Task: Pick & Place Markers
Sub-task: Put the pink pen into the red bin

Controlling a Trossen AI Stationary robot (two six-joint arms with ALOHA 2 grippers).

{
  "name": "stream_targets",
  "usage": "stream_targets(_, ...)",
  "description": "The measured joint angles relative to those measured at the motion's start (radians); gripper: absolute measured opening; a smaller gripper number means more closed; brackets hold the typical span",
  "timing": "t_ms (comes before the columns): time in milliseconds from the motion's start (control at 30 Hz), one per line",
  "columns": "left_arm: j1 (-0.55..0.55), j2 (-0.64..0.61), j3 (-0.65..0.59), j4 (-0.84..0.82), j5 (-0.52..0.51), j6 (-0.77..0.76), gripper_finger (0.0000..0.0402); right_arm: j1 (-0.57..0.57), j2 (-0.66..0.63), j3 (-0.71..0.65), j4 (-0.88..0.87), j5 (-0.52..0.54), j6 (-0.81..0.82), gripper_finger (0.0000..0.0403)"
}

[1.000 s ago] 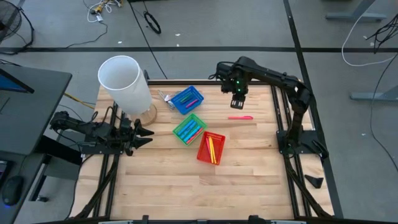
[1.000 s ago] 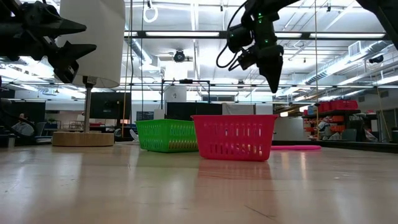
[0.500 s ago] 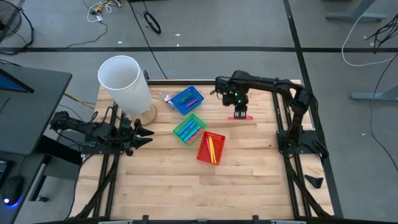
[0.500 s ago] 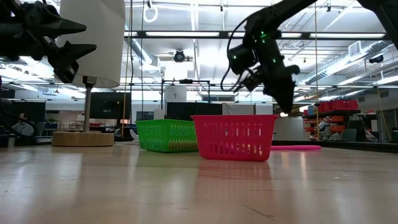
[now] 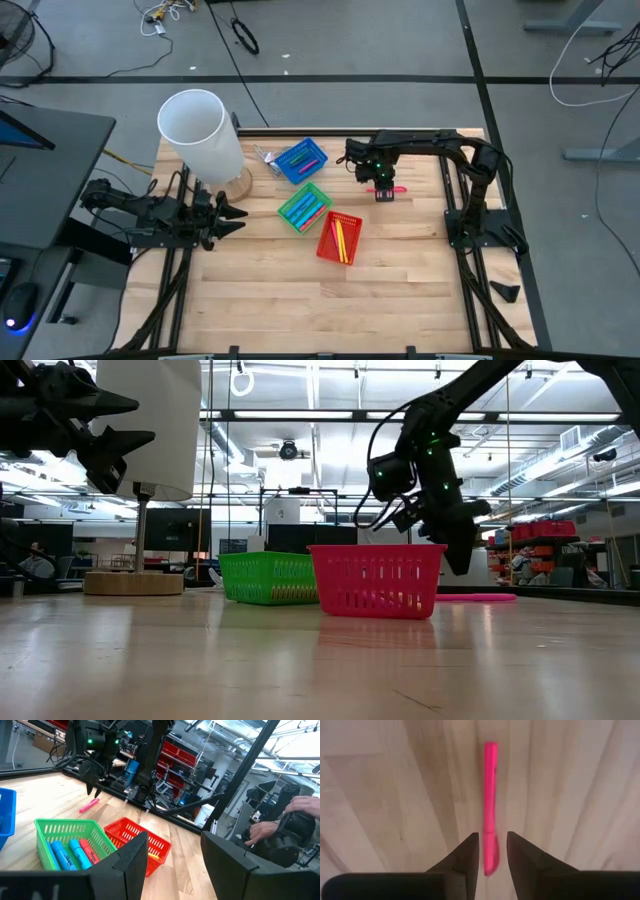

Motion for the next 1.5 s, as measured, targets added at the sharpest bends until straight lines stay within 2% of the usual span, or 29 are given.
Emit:
stream_targets(400,0.0,0.0,0.0,0.0,0.0,0.0,0.0188,0.007,0.001,-0.113,0.135,-0.036,-0.029,0.01)
stream_targets(800,0.0,0.0,0.0,0.0,0.001,0.0,0.0188,-0.013,0.07,-0.107,0.165,-0.048,-0.04,0.0098)
stream_targets(933,0.0,0.0,0.0,0.0,0.003,0.0,0.0188,-0.014,0.071,-0.107,0.17,-0.051,-0.027,0.0081)
stream_targets(1167,0.0,0.0,0.0,0.0,0.003,0.0,0.0188,-0.013,0.072,-0.11,0.179,-0.055,0.003,0.0014)
stream_targets(1500,0.0,0.0,0.0,0.0,0.003,0.0,0.0188,-0.013,0.071,-0.087,0.132,-0.052,-0.007,0.0012)
